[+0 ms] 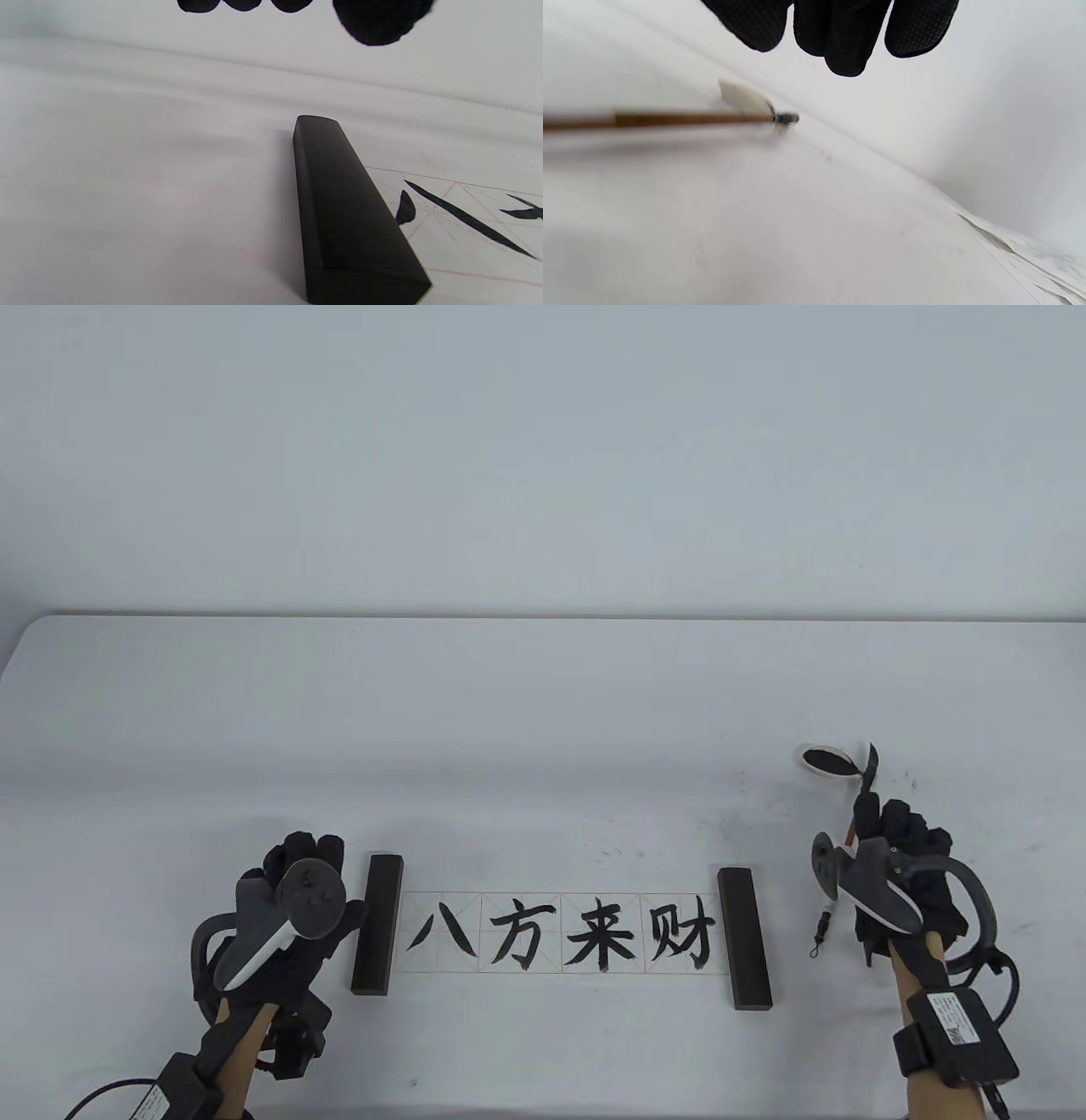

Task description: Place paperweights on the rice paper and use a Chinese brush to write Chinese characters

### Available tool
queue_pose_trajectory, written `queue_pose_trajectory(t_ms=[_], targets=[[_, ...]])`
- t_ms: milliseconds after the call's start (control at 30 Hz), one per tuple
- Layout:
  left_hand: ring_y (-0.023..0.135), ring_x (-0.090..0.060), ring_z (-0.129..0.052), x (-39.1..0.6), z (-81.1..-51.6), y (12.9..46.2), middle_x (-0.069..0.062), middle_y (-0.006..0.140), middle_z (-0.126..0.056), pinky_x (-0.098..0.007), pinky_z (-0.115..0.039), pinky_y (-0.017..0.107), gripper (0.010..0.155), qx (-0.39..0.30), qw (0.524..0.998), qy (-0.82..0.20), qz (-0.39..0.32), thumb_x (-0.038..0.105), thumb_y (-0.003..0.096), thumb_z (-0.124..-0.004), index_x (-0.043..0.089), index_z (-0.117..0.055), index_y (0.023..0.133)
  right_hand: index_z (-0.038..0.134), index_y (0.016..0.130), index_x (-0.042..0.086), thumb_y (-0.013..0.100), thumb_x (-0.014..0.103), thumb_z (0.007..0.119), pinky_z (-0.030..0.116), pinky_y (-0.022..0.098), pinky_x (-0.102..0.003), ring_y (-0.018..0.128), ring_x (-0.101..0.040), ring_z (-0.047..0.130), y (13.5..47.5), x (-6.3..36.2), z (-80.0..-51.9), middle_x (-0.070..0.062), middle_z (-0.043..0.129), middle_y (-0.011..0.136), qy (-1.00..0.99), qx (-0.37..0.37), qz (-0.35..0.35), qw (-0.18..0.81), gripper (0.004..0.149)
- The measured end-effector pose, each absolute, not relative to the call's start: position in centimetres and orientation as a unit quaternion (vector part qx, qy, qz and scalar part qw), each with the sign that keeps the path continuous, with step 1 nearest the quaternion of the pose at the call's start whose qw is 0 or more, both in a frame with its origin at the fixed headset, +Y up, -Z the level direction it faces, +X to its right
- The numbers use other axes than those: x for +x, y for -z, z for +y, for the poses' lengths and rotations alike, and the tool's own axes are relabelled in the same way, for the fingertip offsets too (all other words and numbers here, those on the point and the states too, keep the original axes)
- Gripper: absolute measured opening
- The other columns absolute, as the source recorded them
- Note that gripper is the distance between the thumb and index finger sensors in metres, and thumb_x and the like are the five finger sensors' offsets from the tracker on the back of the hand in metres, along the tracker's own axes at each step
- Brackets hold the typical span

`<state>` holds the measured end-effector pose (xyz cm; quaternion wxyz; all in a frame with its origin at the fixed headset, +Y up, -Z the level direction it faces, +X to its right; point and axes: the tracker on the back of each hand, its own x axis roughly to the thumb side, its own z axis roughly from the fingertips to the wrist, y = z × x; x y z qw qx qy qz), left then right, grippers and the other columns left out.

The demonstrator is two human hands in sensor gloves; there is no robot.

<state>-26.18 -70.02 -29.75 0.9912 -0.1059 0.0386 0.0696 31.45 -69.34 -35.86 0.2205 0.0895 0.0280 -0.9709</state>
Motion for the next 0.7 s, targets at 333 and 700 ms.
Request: queue_pose_trajectory(t_ms=[333,700], targets=[[0.123,-0.038,-0.02,-25.8,-69.8,29.4,-0.007,0.13,-0.012,-0.054,-0.019,0.087,0.081,-0.082,0.994,-0.063,0.03,0.056,0.0551,-0.057,0.033,-0.017,0.122,0.033,0.116,0.004,0.062,0.033,0.064,0.046,0.069,-0.073,0.102,-0.044,0.061,29.4,27.3,-61.7,-0.029,0.049,0.114,0.984,0.029,0.172,0.045,0.069],[0.123,-0.034,-0.01,-24.9,-69.5,28.9,-0.002,0.128,-0.003,-0.057,-0.011,0.086,0.081,-0.042,0.998,-0.053,0.011,0.057,0.0552,-0.055,0.037,-0.012,0.121,0.032,0.117,0.004,0.062,0.04,0.062,0.031,0.066,-0.079,0.108,-0.051,0.041,26.5,22.1,-65.1,-0.027,0.038,0.119,0.985,-0.058,0.152,-0.051,0.072]])
